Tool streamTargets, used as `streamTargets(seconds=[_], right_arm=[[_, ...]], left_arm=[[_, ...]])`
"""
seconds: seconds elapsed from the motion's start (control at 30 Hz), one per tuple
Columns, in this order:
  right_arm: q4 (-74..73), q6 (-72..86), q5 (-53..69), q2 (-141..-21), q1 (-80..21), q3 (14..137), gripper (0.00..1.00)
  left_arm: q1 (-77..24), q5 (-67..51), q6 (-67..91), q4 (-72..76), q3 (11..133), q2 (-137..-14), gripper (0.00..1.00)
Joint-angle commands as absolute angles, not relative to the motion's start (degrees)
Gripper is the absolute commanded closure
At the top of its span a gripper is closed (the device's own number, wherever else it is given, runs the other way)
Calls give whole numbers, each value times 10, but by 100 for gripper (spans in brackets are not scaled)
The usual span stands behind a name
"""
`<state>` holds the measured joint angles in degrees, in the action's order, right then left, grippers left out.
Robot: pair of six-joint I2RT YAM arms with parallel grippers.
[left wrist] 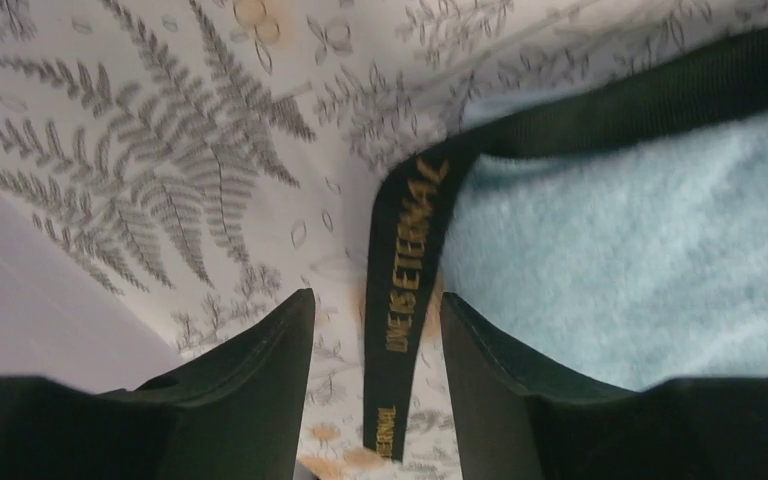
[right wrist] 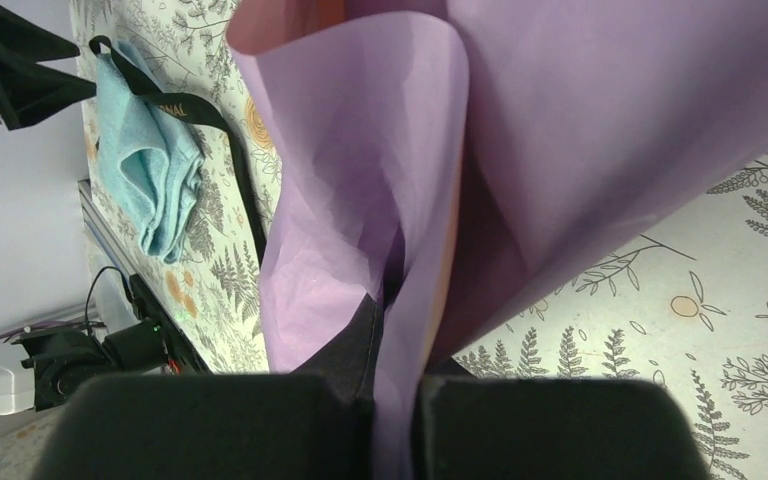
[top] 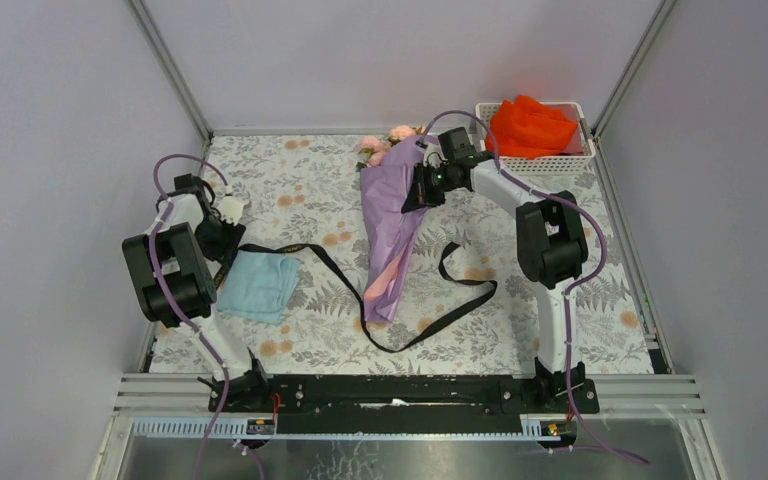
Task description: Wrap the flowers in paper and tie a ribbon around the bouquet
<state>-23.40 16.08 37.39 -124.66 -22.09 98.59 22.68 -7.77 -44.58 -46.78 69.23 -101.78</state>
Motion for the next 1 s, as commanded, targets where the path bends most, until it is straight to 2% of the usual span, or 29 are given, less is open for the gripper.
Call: streamTargets(seconds=[0.0,0.3,0.6,0.73,0.87,0.97], right_arm=[[-242,149,373,-1205,-229,984,100],[-243,139,372,-1204,-229,977,100],[-246,132,372,-1206,-229,982,100],[-246,132,371,-1204,-229,982,100],[-247,144,378,-1201,-229,980,100],[-241,171,390,-1194,-234,981,100]], left_arm=[[228,-102,-421,-399,708,-1041,46],[230,-78,-422,-362,689,-1056,47],[242,-67,-417,-348,695,-1092,55],[243,-63,-417,-346,686,-1111,66],[243,-64,-415,-348,687,-1121,100],[243,-96,-394,-358,711,-1120,100]])
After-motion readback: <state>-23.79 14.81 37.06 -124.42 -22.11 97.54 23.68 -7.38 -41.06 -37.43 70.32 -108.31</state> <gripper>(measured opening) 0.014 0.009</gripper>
